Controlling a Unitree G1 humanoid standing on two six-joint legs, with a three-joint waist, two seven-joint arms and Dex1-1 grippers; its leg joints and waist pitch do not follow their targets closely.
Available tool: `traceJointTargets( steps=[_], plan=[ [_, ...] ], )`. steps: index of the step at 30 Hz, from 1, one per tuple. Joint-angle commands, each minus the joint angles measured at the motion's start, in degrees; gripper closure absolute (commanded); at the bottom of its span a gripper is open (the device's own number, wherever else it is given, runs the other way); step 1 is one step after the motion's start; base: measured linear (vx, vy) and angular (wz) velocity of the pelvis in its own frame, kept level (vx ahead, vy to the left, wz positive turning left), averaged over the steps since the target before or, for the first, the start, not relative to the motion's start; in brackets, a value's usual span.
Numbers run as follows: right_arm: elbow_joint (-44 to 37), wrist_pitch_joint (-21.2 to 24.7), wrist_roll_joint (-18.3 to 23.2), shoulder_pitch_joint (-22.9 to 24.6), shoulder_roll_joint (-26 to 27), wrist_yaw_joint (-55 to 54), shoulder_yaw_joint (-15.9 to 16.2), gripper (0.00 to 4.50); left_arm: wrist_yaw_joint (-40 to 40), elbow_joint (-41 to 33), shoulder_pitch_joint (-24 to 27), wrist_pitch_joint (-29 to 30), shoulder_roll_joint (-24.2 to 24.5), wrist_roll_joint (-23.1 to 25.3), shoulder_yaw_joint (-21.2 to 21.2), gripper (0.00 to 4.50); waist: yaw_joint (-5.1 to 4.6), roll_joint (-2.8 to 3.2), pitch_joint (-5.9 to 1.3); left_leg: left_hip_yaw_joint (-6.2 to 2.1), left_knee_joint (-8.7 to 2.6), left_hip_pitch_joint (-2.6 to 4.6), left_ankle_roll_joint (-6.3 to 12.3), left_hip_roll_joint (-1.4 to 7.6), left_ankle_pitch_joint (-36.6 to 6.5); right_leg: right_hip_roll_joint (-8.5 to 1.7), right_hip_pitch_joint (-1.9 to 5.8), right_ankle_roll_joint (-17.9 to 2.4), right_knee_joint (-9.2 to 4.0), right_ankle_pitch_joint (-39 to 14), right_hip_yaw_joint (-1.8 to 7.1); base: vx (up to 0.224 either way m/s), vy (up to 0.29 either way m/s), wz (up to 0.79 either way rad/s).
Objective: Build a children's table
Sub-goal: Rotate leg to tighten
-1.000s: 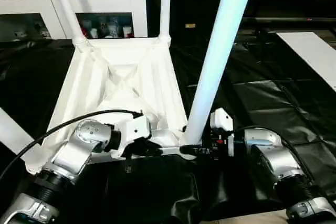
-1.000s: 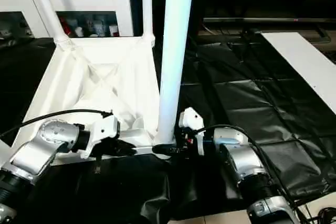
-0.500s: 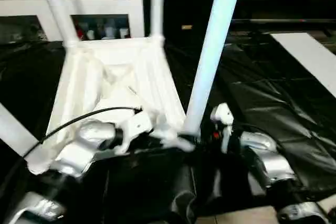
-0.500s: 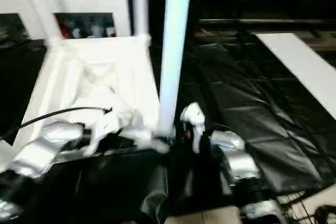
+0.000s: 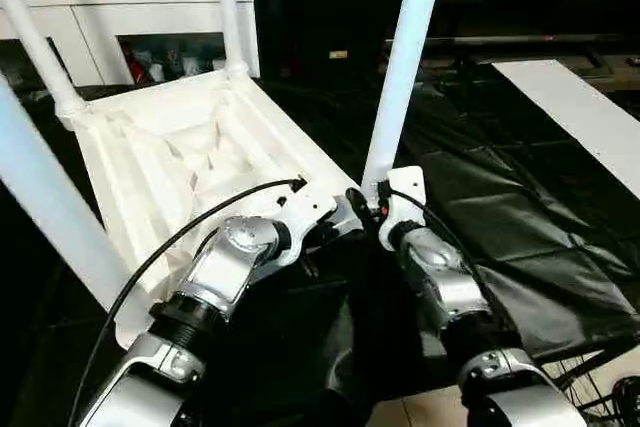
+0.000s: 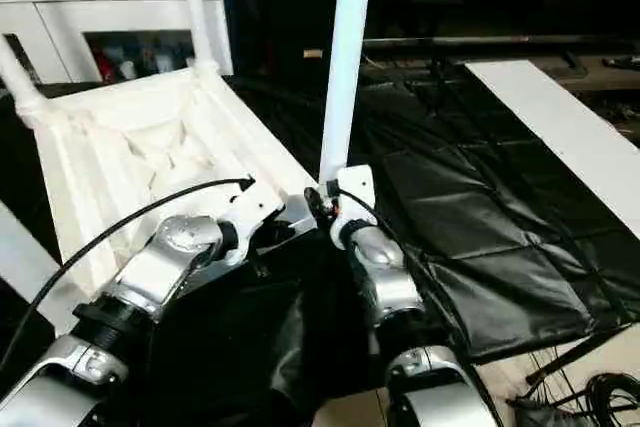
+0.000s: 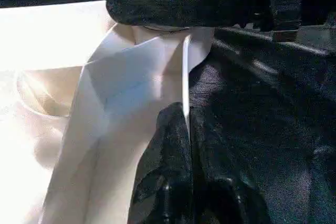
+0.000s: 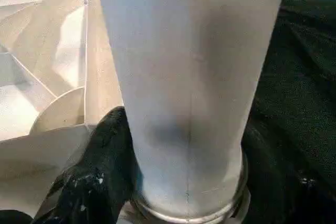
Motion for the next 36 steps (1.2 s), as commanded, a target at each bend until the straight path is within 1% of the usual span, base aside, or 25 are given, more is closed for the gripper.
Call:
traceJointTargets(
  steps=[1, 2, 4, 5, 6, 7, 8, 9, 11, 12, 13, 14, 15, 16, 17, 18, 20, 21, 22, 26, 29, 30, 32, 34, 36],
  plan=[
    [0.17, -1.29, 0.15, 0.42, 4.97, 6.41, 4.38, 1.53, 0.61, 4.68, 0.78, 0.98, -1.93, 1.99, -4.15, 4.5, -0.1, -0.39, -1.73, -3.68, -4.99, 1.57, -2.45, 5.86, -25.39, -7.18, -0.6, -7.25, -6.07, -25.33, 4.23, 0.0, 0.0, 0.0],
    [0.17, -1.29, 0.15, 0.42, 4.97, 6.41, 4.38, 1.18, 0.61, 4.68, 0.78, 0.98, -1.93, 1.99, -4.15, 4.5, -0.1, -0.39, -1.73, -3.68, -4.99, 1.57, -2.45, 5.86, -25.39, -7.18, -0.6, -7.25, -6.07, -25.33, 4.23, 0.0, 0.0, 0.0],
    [-0.26, -1.55, 0.35, 0.43, 3.51, 7.05, 3.99, 1.16, -1.44, 3.44, 1.65, 0.77, -0.7, 2.01, -4.8, 4.5, -0.02, -0.34, -1.68, -3.7, -5.03, 1.35, -1.98, 5.92, -24.37, -7.15, -0.49, -7.26, -6.02, -25.53, 4.21, 0.0, 0.0, 0.0],
    [-0.35, -1.49, 0.42, 0.41, 3.32, 7.18, 3.9, 1.16, -1.72, 3.25, 1.77, 0.88, -0.55, 1.99, -4.88, 4.5, -0.08, -0.43, -1.67, -3.76, -5.12, 1.33, -1.94, 5.97, -24.33, -7.15, -0.43, -7.26, -6.01, -25.6, 4.17, 0.0, 0.0, 0.0],
    [-0.97, -1.08, 0.78, 0.32, 2.07, 8.32, 3.43, 0.9, -3.64, 1.99, 2.5, 1.33, 0.55, 1.92, -5.43, 4.5, -0.07, -0.35, -1.74, -3.82, -5.19, 1.14, -1.89, 6.06, -23.93, -7.23, -0.24, -7.47, -5.87, -24.95, 4.19, 0.0, 0.0, 0.0],
    [-1.39, -0.89, 0.92, 0.31, 1.31, 9.28, 3.21, 0.9, -4.92, 1.24, 2.95, 1.42, 1.26, 1.95, -5.78, 4.5, -0.11, -0.26, -1.88, -3.8, -5.26, 0.98, -1.76, 6.11, -23.01, -7.1, -0.06, -7.83, -5.61, -23.17, 4.16, 0.0, 0.0, 0.0],
    [-1.84, -0.82, 1.0, 0.47, 0.78, 10.33, 3.39, 0.9, -5.56, 0.79, 3.2, 1.54, 1.65, 1.89, -5.96, 4.5, -0.14, -0.19, -2.11, -3.65, -5.32, 0.71, -1.34, 6.15, -21.08, -6.92, 0.17, -8.49, -5.23, -19.82, 4.17, 0.0, 0.0, 0.0],
    [-3.65, -0.55, 1.31, 1.14, -1.27, 14.52, 4.16, 0.9, -8.02, -0.94, 4.14, 1.97, 3.14, 1.65, -6.62, 4.5, -0.05, -0.22, -2.18, -3.67, -5.34, 0.61, -1.12, 6.26, -20.19, -6.97, 0.39, -8.81, -5.08, -18.06, 4.14, 0.0, 0.0, 0.0],
    [-6.58, -1.16, 1.65, 2.46, -4.04, 20.48, 5.58, 0.9, -10.28, -2.57, 5.13, 0.47, 4.92, 1.58, -7.15, 4.5, 0.08, -0.21, -2.17, -3.24, -5.05, 0.57, 0.18, 6.22, -18.26, -6.89, 0.6, -10.17, -4.86, -14.2, 4.18, 0.0, 0.0, 0.0],
    [-6.58, -1.16, 1.65, 2.46, -4.04, 20.48, 5.58, 0.9, -10.28, -2.57, 5.13, 0.47, 4.92, 1.58, -7.15, 4.5, 0.18, -0.26, -2.19, -3.2, -4.94, 0.52, 0.5, 6.15, -17.65, -6.94, 0.71, -10.29, -4.87, -13.8, 4.17, 0.0, 0.0, 0.0],
    [-8.09, -1.11, 1.78, 3.18, -5.64, 23.37, 6.38, 0.9, -11.19, -3.41, 5.6, 0.6, 5.83, 1.51, -7.26, 4.5, 0.29, -0.24, -2.29, -3.15, -4.88, 0.66, 0.96, 6.22, -16.86, -6.88, 0.69, -10.59, -4.78, -13.21, 4.18, 0.051, -0.02, 0.01],
    [-10.55, -0.97, 2.49, 4.42, -8.13, 28.32, 7.51, 0.9, -13.23, -4.74, 6.35, -0.07, 7.26, 1.04, -7.42, 4.5, 0.23, -0.05, -2.44, -3.06, -4.62, 0.41, 1.58, 6.0, -15.22, -6.86, 1.01, -11.36, -4.55, -11.55, 4.14, 0.051, -0.02, 0.01],
    [-13.0, -0.87, 3.22, 5.79, -11.03, 33.75, 8.61, 0.9, -15.41, -6.28, 7.17, -0.48, 8.75, 0.24, -7.33, 4.5, 0.55, -0.23, -2.57, -2.88, -4.36, 0.43, 2.58, 6.06, -13.36, -6.75, 1.22, -11.61, -4.44, -8.93, 4.05, 0.053, -0.026, 0.02],
    [-13.0, -0.87, 3.22, 5.79, -11.03, 33.75, 8.61, 0.9, -15.41, -6.28, 7.17, -0.48, 8.75, 0.24, -7.33, 4.5, 0.55, -0.23, -2.57, -2.88, -4.36, 0.43, 2.58, 6.06, -13.36, -6.75, 1.22, -11.61, -4.44, -8.93, 4.05, 0.055, -0.028, 0.03],
    [-14.89, -0.81, 3.97, 6.89, -13.33, 38.18, 9.37, 0.9, -17.86, -7.64, 7.92, -1.83, 10.07, -0.72, -7.34, 4.5, 0.8, -0.18, -2.57, -2.77, -4.28, 0.37, 4.24, 6.08, -11.22, -6.53, 1.35, -12.57, -4.04, -5.01, 3.93, 0.055, -0.028, 0.03],
    [-16.11, -0.67, 4.43, 7.61, -14.91, 41.3, 9.69, 0.9, -20.19, -9.08, 8.65, -2.62, 11.15, -1.87, -7.27, 4.5, 0.97, -0.26, -2.73, -2.65, -4.07, 0.37, 5.15, 6.07, -9.74, -6.52, 1.54, -13.28, -3.74, -2.66, 3.87, 0.0, 0.0, 0.0],
    [-16.65, -0.55, 4.61, 7.93, -15.65, 42.77, 9.76, 0.9, -21.5, -9.95, 9.07, -2.94, 11.73, -2.57, -7.22, 4.5, 1.07, -0.25, -2.66, -2.62, -4.03, 0.31, 5.8, 6.02, -8.68, -6.45, 1.48, -13.92, -3.6, -1.49, 3.79, 0.0, 0.0, 0.0],
    [-18.68, 0.43, 5.91, 8.97, -17.98, 47.55, 10.01, 0.9, -25.44, -13.02, 10.37, -3.47, 13.77, -4.88, -6.61, 4.5, 1.33, -0.27, -2.56, -2.68, -4.09, 0.5, 5.74, 6.08, -9.0, -6.43, 1.63, -14.27, -3.74, -2.79, 3.62, 0.0, 0.0, 0.0],
    [-19.4, 0.78, 6.38, 9.35, -18.8, 49.25, 10.15, 0.9, -26.6, -13.95, 10.75, -3.59, 14.44, -5.61, -6.32, 4.5, 1.35, -0.23, -2.48, -2.61, -4.16, 0.49, 5.8, 6.17, -9.46, -6.44, 1.61, -14.27, -3.78, -3.5, 3.72, 0.0, 0.0, 0.0],
    [-21.19, 1.69, 7.41, 10.17, -21.09, 54.09, 11.35, 0.9, -29.15, -15.54, 11.38, -3.2, 16.29, -6.68, -5.96, 4.5, 1.74, -0.02, -2.45, -2.64, -4.46, 0.97, 4.75, 6.5, -10.55, -6.04, 1.29, -14.16, -3.76, -5.37, 3.58, 0.0, 0.0, 0.0],
    [-22.26, 2.57, 8.19, 10.53, -22.15, 56.85, 12.27, 0.9, -30.81, -15.51, 11.56, -3.48, 17.83, -6.69, -6.27, 4.5, 1.83, -0.06, -2.36, -2.61, -4.52, 0.87, 3.87, 6.46, -11.52, -6.2, 1.32, -13.94, -3.79, -6.59, 3.66, 0.0, 0.0, 0.0],
    [-22.54, 2.74, 8.27, 10.65, -22.46, 57.73, 12.6, 0.9, -31.23, -15.42, 11.6, -3.63, 18.26, -6.71, -6.3, 4.5, 1.72, -0.17, -2.24, -2.68, -4.61, 0.74, 3.38, 6.35, -12.28, -6.34, 1.37, -13.56, -3.93, -8.22, 3.71, 0.0, 0.0, 0.0],
    [-22.83, 2.56, 7.77, 11.01, -23.18, 59.84, 13.49, 0.9, -31.6, -14.83, 11.45, -4.27, 18.99, -6.6, -6.02, 4.5, 1.72, -0.18, -2.28, -2.66, -4.49, 0.82, 2.88, 6.2, -12.86, -6.48, 1.37, -13.27, -4.13, -9.95, 3.78, 0.0, 0.0, 0.0],
    [-22.83, 2.51, 7.67, 11.06, -23.29, 60.12, 13.61, 0.9, -31.6, -14.76, 11.41, -4.3, 19.06, -6.6, -5.96, 4.5, 1.76, -0.16, -2.35, -2.68, -4.46, 0.89, 2.8, 6.24, -12.33, -6.45, 1.38, -13.04, -4.12, -9.88, 3.81, 0.0, 0.0, 0.0],
    [-22.96, 2.4, 7.33, 11.33, -23.87, 61.29, 13.94, 0.9, -31.61, -14.63, 11.3, -4.31, 19.31, -6.66, -5.6, 4.5, 1.78, -0.16, -2.48, -2.67, -4.38, 0.86, 3.01, 6.26, -11.17, -6.39, 1.42, -13.34, -3.9, -8.02, 3.75, 0.0, 0.0, 0.0]
  ],
)
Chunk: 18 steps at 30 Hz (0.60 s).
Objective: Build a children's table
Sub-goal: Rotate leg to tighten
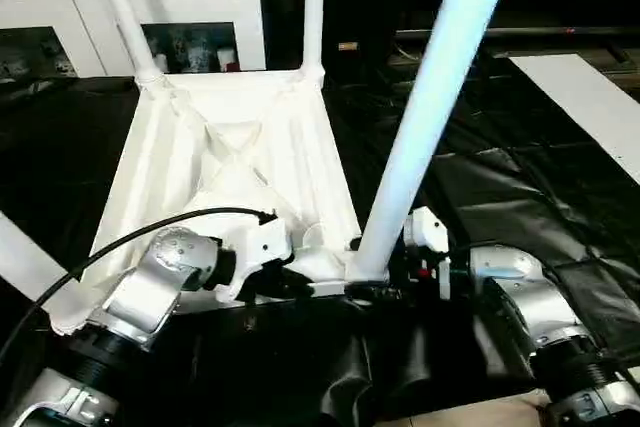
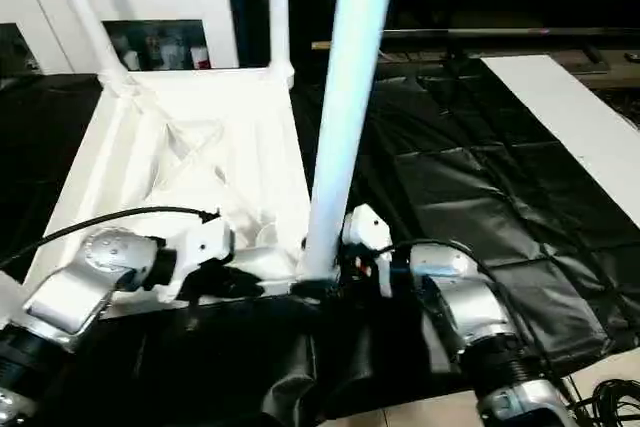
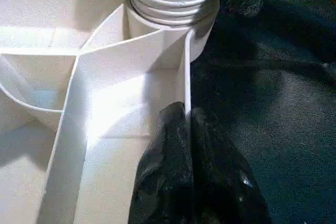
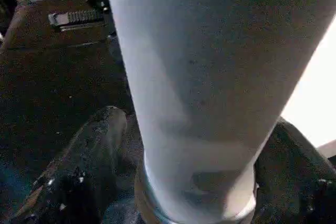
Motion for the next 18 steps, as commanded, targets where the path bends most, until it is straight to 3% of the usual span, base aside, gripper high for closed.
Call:
traceJointTargets(
  steps=[1, 4, 8, 10, 18],
  plan=[
    [-1.31, 0.13, -0.34, 1.11, -0.7, 2.09, 1.16, 0.9, -0.98, 2.03, 1.49, 1.05, 0.44, 1.44, -3.18, 4.5, -0.11, 0.03, -2.62, -2.7, -3.78, 1.05, 3.4, 6.1, -10.37, -6.35, 1.53, -13.47, -3.78, -7.07, 3.87, 0.0, 0.0, 0.0],
    [-1.26, 0.26, -0.41, 1.14, -1.39, 2.5, 1.17, 0.9, -1.24, 1.91, 1.56, 1.13, 0.62, 1.44, -3.08, 4.5, 0.0, 0.02, -2.74, -2.62, -3.58, 1.03, 4.19, 6.05, -8.97, -6.31, 1.63, -14.1, -3.5, -4.36, 3.79, 0.0, 0.0, 0.0],
    [-0.48, 0.24, -0.64, 0.82, -1.63, 2.27, 0.98, 1.03, -1.33, 1.95, 1.48, 1.09, 0.69, 1.29, -3.19, 4.5, 0.1, 0.03, -2.71, -2.66, -3.55, 0.96, 4.21, 6.02, -9.32, -6.39, 1.72, -14.1, -3.58, -5.39, 3.74, 0.0, 0.0, 0.0],
    [0.38, 0.04, -1.38, 0.55, -1.76, 1.69, 1.07, 1.37, -1.43, 2.01, 1.42, 0.99, 0.7, 1.29, -3.34, 4.5, 0.15, 0.03, -2.76, -2.64, -3.5, 1.05, 4.13, 6.03, -9.12, -6.36, 1.7, -14.14, -3.55, -5.21, 3.74, 0.0, 0.0, 0.0],
    [1.59, -0.98, -2.3, 0.03, -1.51, 0.49, 1.29, 1.9, -1.44, 1.97, 1.5, 1.12, 0.6, 1.43, -3.39, 4.5, 0.33, -0.11, -2.94, -2.62, -3.32, 1.09, 4.58, 6.03, -8.26, -6.33, 1.82, -14.27, -3.34, -4.28, 3.65, 0.0, 0.0, 0.0]
  ],
)
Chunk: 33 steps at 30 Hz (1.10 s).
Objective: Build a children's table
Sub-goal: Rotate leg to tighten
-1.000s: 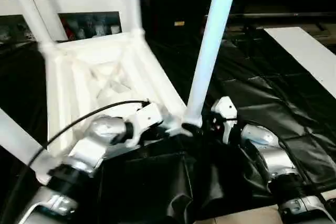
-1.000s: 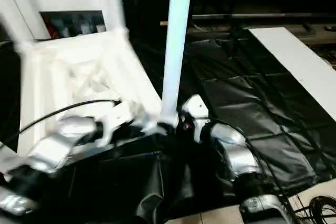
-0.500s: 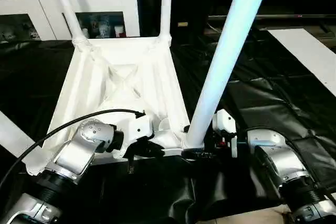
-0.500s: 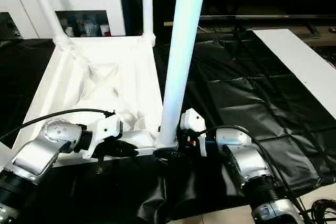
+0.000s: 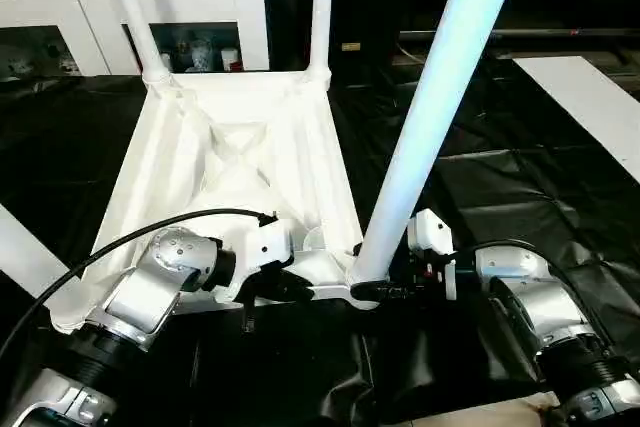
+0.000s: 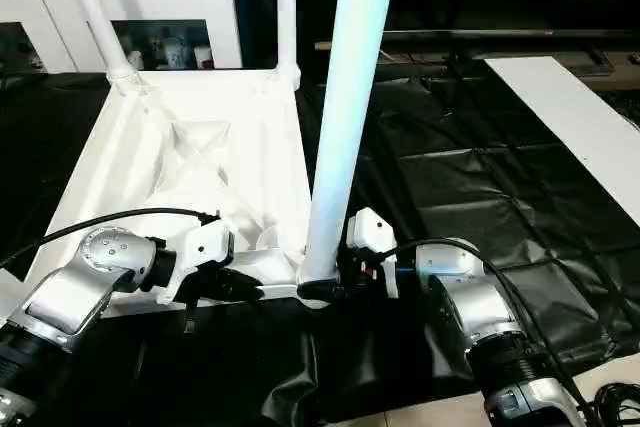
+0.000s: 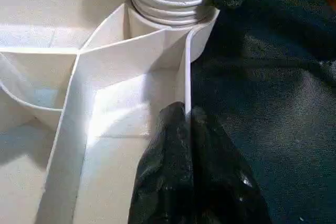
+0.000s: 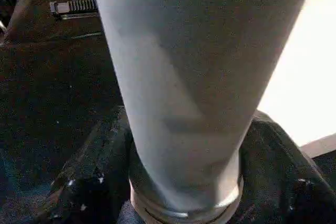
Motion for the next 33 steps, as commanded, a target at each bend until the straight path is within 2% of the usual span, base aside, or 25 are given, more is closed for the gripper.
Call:
traceJointTargets(
  steps=[1, 9, 13, 17, 18, 19, 20, 21, 22, 23, 24, 25, 27, 28, 29, 30, 32, 33],
  plan=[
    [0.95, 0.19, -1.52, 0.28, -0.42, 0.05, 1.03, 1.92, -0.85, 1.9, 1.51, 1.22, 0.49, 1.47, -3.21, 4.5, -0.15, -0.03, -2.87, -2.62, -3.38, 1.06, 4.56, 6.02, -8.26, -6.31, 1.76, -14.29, -3.42, -4.31, 3.66, 0.0, 0.0, 0.0],
    [1.84, -1.36, -2.32, 0.47, -0.22, 0.02, 1.51, 1.94, -0.99, 1.4, 1.92, 1.76, 0.66, 1.37, -3.39, 4.5, -0.11, -0.19, -3.06, -2.56, -3.15, 0.98, 5.25, 5.91, -6.99, -6.27, 1.87, -14.52, -3.15, -2.66, 3.6, 0.0, 0.0, 0.0],
    [2.89, -1.05, -2.19, 0.35, 1.02, -3.24, 0.25, 1.94, 0.29, 1.54, 2.03, 2.07, 0.44, 1.93, -3.26, 4.5, -0.12, -0.21, -3.07, -2.6, -3.16, 0.98, 5.14, 5.91, -7.19, -6.31, 1.88, -14.46, -3.18, -3.38, 3.59, 0.0, 0.0, 0.0],
    [7.99, 1.54, -1.16, -1.13, 6.45, -16.07, -4.57, 1.94, 7.92, 4.81, 0.46, 3.76, -3.24, 3.67, -1.59, 4.5, -0.85, -0.3, -2.39, -2.8, -3.65, 1.15, 2.16, 5.87, -13.49, -6.59, 1.44, -13.47, -4.32, -13.57, 3.81, 0.0, 0.0, 0.0],
    [8.58, 1.31, -1.0, -1.09, 7.78, -18.58, -5.31, 1.94, 9.47, 5.38, 0.05, 4.26, -4.29, 3.83, -1.27, 4.5, -1.4, -0.39, -2.09, -3.19, -3.78, 1.42, -0.18, 5.7, -17.6, -6.68, 1.15, -11.42, -5.0, -21.92, 3.76, -0.063, 0.003, -0.04],
    [8.86, 1.04, -0.91, -1.01, 8.59, -19.99, -5.7, 1.94, 10.41, 5.7, -0.2, 4.57, -4.96, 3.9, -1.08, 4.5, -1.4, -0.39, -2.09, -3.19, -3.78, 1.42, -0.18, 5.7, -17.6, -6.68, 1.15, -11.42, -5.0, -21.92, 3.76, -0.07, 0.013, -0.09],
    [9.16, 1.08, -1.25, -0.82, 9.99, -22.63, -5.91, 1.95, 11.96, 6.14, -0.67, 5.29, -6.23, 4.01, -0.86, 4.5, -1.78, -0.42, -2.01, -3.67, -3.99, 1.27, -1.33, 5.78, -19.7, -6.89, 1.15, -9.07, -5.41, -27.23, 3.67, -0.07, 0.013, -0.09],
    [9.48, 1.08, -1.84, -0.75, 11.27, -25.35, -5.97, 1.97, 13.29, 6.52, -1.09, 5.8, -7.3, 4.15, -0.7, 4.5, -2.03, -0.23, -1.83, -3.86, -4.14, 1.42, -1.87, 5.77, -21.53, -6.89, 0.77, -8.08, -5.69, -29.41, 3.68, -0.062, 0.02, -0.11],
    [10.09, 1.37, -2.78, -0.93, 12.99, -29.35, -6.05, 2.0, 15.43, 7.21, -1.71, 6.83, -8.93, 4.28, -0.33, 4.5, -2.25, -0.03, -1.81, -3.87, -4.18, 1.53, -2.38, 5.75, -22.72, -6.75, 0.46, -7.81, -5.74, -30.09, 3.67, -0.052, 0.021, -0.1],
    [10.9, 1.65, -4.03, -1.35, 14.86, -34.14, -6.14, 2.0, 17.43, 7.96, -2.42, 7.95, -10.57, 4.44, -0.09, 4.5, -2.63, -0.2, -1.75, -4.12, -4.38, 1.64, -3.24, 5.76, -24.41, -6.75, 0.37, -7.22, -5.92, -31.06, 3.6, -0.052, 0.021, -0.1],
    [11.91, 1.88, -5.16, -1.96, 16.4, -38.21, -6.31, 2.01, 19.17, 8.68, -3.01, 8.7, -11.92, 4.68, -0.05, 4.5, -2.93, -0.11, -1.63, -4.33, -4.4, 1.82, -3.86, 5.6, -26.47, -6.78, 0.04, -6.67, -6.16, -32.89, 3.5, -0.054, 0.024, -0.11],
    [11.91, 1.88, -5.16, -1.96, 16.4, -38.21, -6.31, 2.01, 19.17, 8.68, -3.01, 8.7, -11.92, 4.68, -0.05, 4.5, -3.06, -0.18, -1.66, -4.43, -4.38, 1.94, -4.07, 5.53, -27.42, -6.81, -0.01, -6.23, -6.26, -33.89, 3.39, -0.051, 0.033, -0.15],
    [14.75, 1.92, -8.19, -4.04, 18.91, -45.97, -6.07, 2.01, 23.48, 11.36, -4.54, 9.95, -15.09, 5.57, 0.2, 4.5, -3.38, -0.01, -1.61, -4.84, -4.58, 1.4, -4.17, 5.44, -28.32, -6.96, 0.41, -5.21, -6.46, -34.77, 3.12, -0.047, 0.037, -0.18],
    [17.15, 1.68, -10.44, -5.82, 20.74, -51.87, -5.94, 2.01, 26.63, 13.67, -5.78, 10.7, -17.45, 6.45, 0.44, 4.5, -3.7, 0.17, -1.5, -4.87, -4.76, 1.69, -4.93, 5.43, -29.65, -6.72, -0.08, -4.92, -6.54, -34.81, 3.03, 0.0, 0.0, 0.0],
    [17.51, 1.61, -10.71, -6.08, 20.98, -52.66, -5.95, 2.02, 27.0, 13.98, -5.94, 10.78, -17.75, 6.6, 0.47, 4.5, -3.89, 0.32, -1.47, -4.92, -4.76, 1.97, -5.35, 5.32, -30.84, -6.6, -0.27, -4.91, -6.65, -34.96, 2.89, 0.0, 0.0, 0.0],
    [18.53, 2.06, -10.05, -7.02, 22.19, -54.47, -6.69, 2.04, 27.98, 14.91, -6.45, 10.8, -18.48, 7.14, 0.22, 4.5, -4.02, 0.42, -1.38, -5.05, -4.5, 2.88, -5.81, 5.19, -34.22, -6.57, -0.76, -4.19, -7.34, -36.19, 2.53, -0.058, 0.036, -0.1],
    [20.52, 2.43, -9.45, -8.85, 24.43, -57.95, -7.56, 2.14, 29.69, 16.71, -7.45, 10.9, -19.82, 8.3, -0.38, 4.5, -4.64, 0.36, -1.17, -5.43, -4.64, 3.0, -5.57, 5.12, -37.3, -6.57, -0.73, -3.48, -7.76, -36.18, 2.16, 0.0, 0.0, 0.0],
    [21.79, 2.14, -8.89, -9.93, 25.96, -59.22, -8.15, 2.22, 30.6, 17.71, -8.04, 10.77, -20.37, 9.06, -0.75, 4.5, -4.97, 0.4, -1.16, -5.52, -4.77, 3.32, -5.76, 5.04, -39.37, -6.3, -0.93, -3.04, -7.84, -36.08, 1.88, 0.0, 0.0, 0.0]
  ],
)
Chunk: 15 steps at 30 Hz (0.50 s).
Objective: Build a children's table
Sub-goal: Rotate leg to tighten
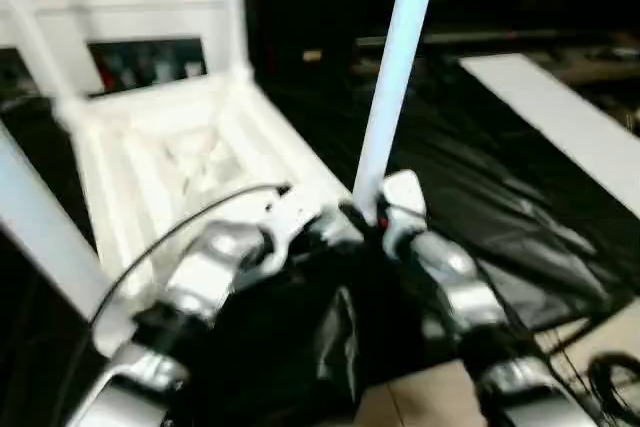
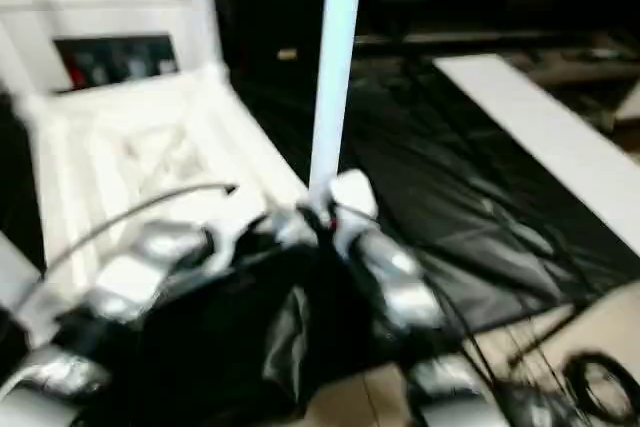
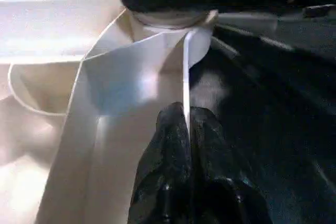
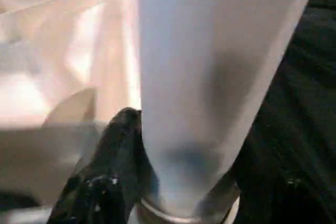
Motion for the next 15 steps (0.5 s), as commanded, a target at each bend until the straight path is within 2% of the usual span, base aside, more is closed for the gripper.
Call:
traceJointTargets(
  steps=[1, 2, 3, 4, 5, 6, 8, 10, 13, 15],
  plan=[
    [3.58, 1.77, 0.4, -0.61, 3.23, -0.8, 1.33, 2.29, 0.99, 3.81, 0.56, 1.01, -2.31, 1.58, -4.5, 4.5, -0.91, 0.39, -1.26, -4.87, -5.43, 2.48, -5.99, 5.24, -41.19, -6.09, -1.22, -2.92, -6.2, -35.15, 2.1, 0.0, 0.0, 0.0],
    [3.74, 1.83, 0.51, -0.74, 3.47, -0.61, 1.32, 2.29, 0.99, 3.84, 0.51, 1.02, -2.29, 1.68, -4.58, 4.5, -0.9, 0.57, -1.31, -4.97, -5.51, 2.51, -6.12, 5.22, -41.86, -6.1, -1.12, -2.97, -6.12, -34.41, 2.05, 0.0, 0.0, 0.0],
    [3.97, 1.78, 0.26, -0.91, 3.61, -0.61, 1.62, 2.34, 0.97, 3.91, 0.41, 0.99, -2.26, 1.79, -4.73, 4.5, -0.95, 0.66, -1.21, -5.13, -6.06, 2.13, -6.25, 5.25, -43.27, -6.0, -0.86, -2.98, -6.02, -32.93, 2.0, 0.0, 0.0, 0.0],
    [3.59, 1.01, -0.19, -0.72, 3.56, 2.05, 2.98, 2.34, 0.75, 3.65, 0.52, 0.92, -2.08, 1.75, -4.77, 4.5, -0.9, 0.53, -1.16, -5.07, -6.07, 2.24, -6.18, 5.18, -43.7, -6.03, -1.06, -2.98, -6.1, -33.17, 2.04, 0.0, 0.0, 0.0],
    [3.07, 0.34, -0.35, -0.43, 3.52, 3.89, 3.75, 2.34, 0.48, 3.42, 0.63, 0.85, -1.89, 1.73, -4.86, 4.5, -0.77, 0.46, -1.09, -4.94, -5.78, 2.71, -6.01, 5.02, -44.21, -6.18, -1.53, -2.87, -6.46, -34.42, 2.05, 0.0, 0.0, 0.0],
    [2.24, -0.5, -0.16, 0.03, 3.54, 6.04, 4.35, 2.05, 0.17, 3.11, 0.78, 0.78, -1.64, 1.74, -4.98, 4.5, -0.75, 0.42, -1.09, -4.91, -5.63, 2.81, -5.82, 4.95, -44.02, -6.34, -1.62, -2.75, -6.6, -35.13, 2.1, 0.0, 0.0, 0.0],
    [0.92, -1.89, 1.86, 0.71, 4.31, 8.03, 2.77, 1.74, -0.23, 3.17, 0.91, 0.3, -1.43, 2.12, -5.07, 4.5, -0.59, 0.32, -1.01, -5.0, -5.38, 2.5, -4.77, 4.98, -42.25, -6.97, -1.49, -2.13, -7.05, -37.32, 2.3, 0.0, 0.0, 0.0],
    [1.07, -2.34, 2.47, 0.53, 4.02, 9.41, 2.06, 1.67, -0.55, 3.18, 1.01, 0.2, -1.26, 2.35, -5.05, 4.5, -0.55, 0.31, -1.05, -5.1, -5.5, 2.36, -4.56, 5.07, -41.68, -6.94, -1.47, -2.42, -6.94, -36.98, 2.43, 0.0, 0.0, 0.0],
    [1.23, -2.72, 2.42, 0.23, 3.27, 10.07, 1.88, 1.31, -1.15, 3.04, 1.07, -0.04, -0.9, 2.54, -5.19, 4.5, -0.55, 0.42, -0.88, -5.03, -5.71, 2.66, -4.86, 5.15, -43.09, -6.54, -1.9, -2.72, -6.85, -36.27, 2.32, 0.0, 0.0, 0.0],
    [-0.63, -1.49, 3.26, 0.44, 0.28, 14.26, 1.76, 1.22, -3.37, 1.58, 1.59, -0.51, 0.67, 2.31, -5.59, 4.5, -0.53, 0.47, -0.82, -5.09, -5.69, 2.78, -4.8, 5.11, -44.16, -6.54, -1.87, -2.36, -6.97, -36.68, 2.15, 0.0, 0.0, 0.0]
  ],
)
